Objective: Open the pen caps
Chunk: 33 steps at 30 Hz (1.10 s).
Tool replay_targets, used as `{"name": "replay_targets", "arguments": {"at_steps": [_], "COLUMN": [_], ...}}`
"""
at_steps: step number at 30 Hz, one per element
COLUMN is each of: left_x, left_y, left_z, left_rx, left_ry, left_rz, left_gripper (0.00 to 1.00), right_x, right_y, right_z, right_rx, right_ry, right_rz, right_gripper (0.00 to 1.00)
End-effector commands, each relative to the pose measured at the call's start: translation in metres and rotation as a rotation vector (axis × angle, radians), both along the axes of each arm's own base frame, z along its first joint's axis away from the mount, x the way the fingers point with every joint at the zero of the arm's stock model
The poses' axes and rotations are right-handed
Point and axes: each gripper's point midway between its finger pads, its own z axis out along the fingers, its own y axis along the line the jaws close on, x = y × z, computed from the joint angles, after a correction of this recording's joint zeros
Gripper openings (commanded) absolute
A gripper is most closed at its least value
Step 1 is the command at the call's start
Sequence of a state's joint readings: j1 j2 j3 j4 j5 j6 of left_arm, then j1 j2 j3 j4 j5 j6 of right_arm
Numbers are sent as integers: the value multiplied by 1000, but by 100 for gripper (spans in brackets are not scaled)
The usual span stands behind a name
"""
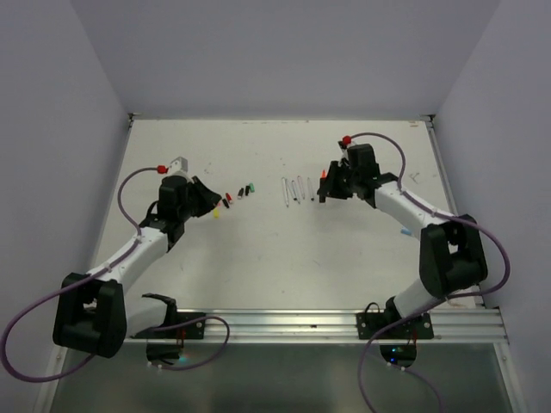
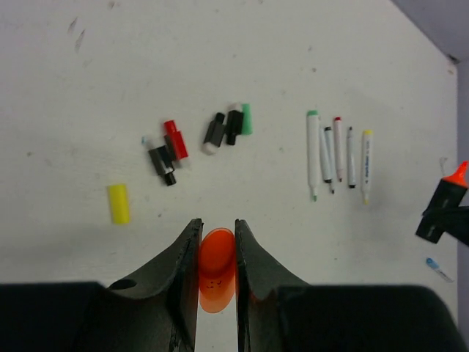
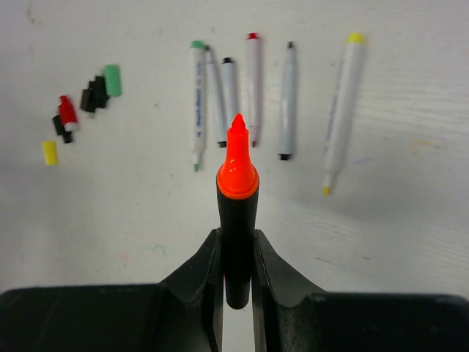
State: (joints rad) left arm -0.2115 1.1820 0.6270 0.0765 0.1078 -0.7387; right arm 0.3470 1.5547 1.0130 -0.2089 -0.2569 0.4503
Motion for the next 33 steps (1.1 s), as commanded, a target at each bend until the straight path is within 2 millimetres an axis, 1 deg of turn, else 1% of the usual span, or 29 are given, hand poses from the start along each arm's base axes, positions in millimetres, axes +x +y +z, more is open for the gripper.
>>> {"name": "replay_targets", "arguments": {"at_steps": [1,3,4,5,7,8,9,10,11,13,14,19,20,23,25,26,30,31,33], "left_x": [-8,-14,-15,-15,-18,-19,-18,-20,-20,-22,-22,-19,-19,-14,-11,-8,-3,-1,0], "left_y": [20,26,30,32,40,42,43,44,44,46,46,46,45,42,40,38,38,38,38], "left_z": [-30,-43,-45,-47,-53,-53,-54,-58,-61,-68,-73,-83,-88,-92,-93,-93,-94,-93,-93], "left_rx": [80,99,109,118,149,157,163,165,162,169,171,160,160,152,143,133,122,118,116], "left_ry": [61,86,92,96,116,118,112,121,123,136,145,144,158,168,164,157,145,141,142], "left_rz": [72,101,115,127,155,160,163,163,170,178,180,187,186,174,173,170,177,178,180], "left_gripper": [0,0,0,0,0,0,0,0,0,0,0,0,0,0,0,0,0,0,5], "right_x": [25,34,41,44,51,53,54,56,59,60,60,62,62,63,64,63,66,66,65], "right_y": [-36,-48,-50,-56,-62,-66,-70,-71,-77,-80,-80,-81,-79,-76,-74,-71,-70,-71,-71], "right_z": [-13,-21,-18,-30,-34,-45,-50,-53,-60,-64,-67,-70,-71,-72,-74,-75,-77,-78,-78], "right_rx": [-152,-198,-209,-243,-264,-279,-290,-296,-325,-341,-347,-352,-348,-334,-327,-317,-310,-312,-313], "right_ry": [21,36,26,51,54,77,83,89,95,99,102,107,111,116,122,129,131,129,133], "right_rz": [-88,-126,-136,-154,-173,-180,-184,-183,-198,-202,-203,-208,-206,-191,-192,-186,-188,-188,-185], "right_gripper": [0,0,0,0,0,0,0,0,0,0,0,0,0,1,6,6,11,15,20]}}
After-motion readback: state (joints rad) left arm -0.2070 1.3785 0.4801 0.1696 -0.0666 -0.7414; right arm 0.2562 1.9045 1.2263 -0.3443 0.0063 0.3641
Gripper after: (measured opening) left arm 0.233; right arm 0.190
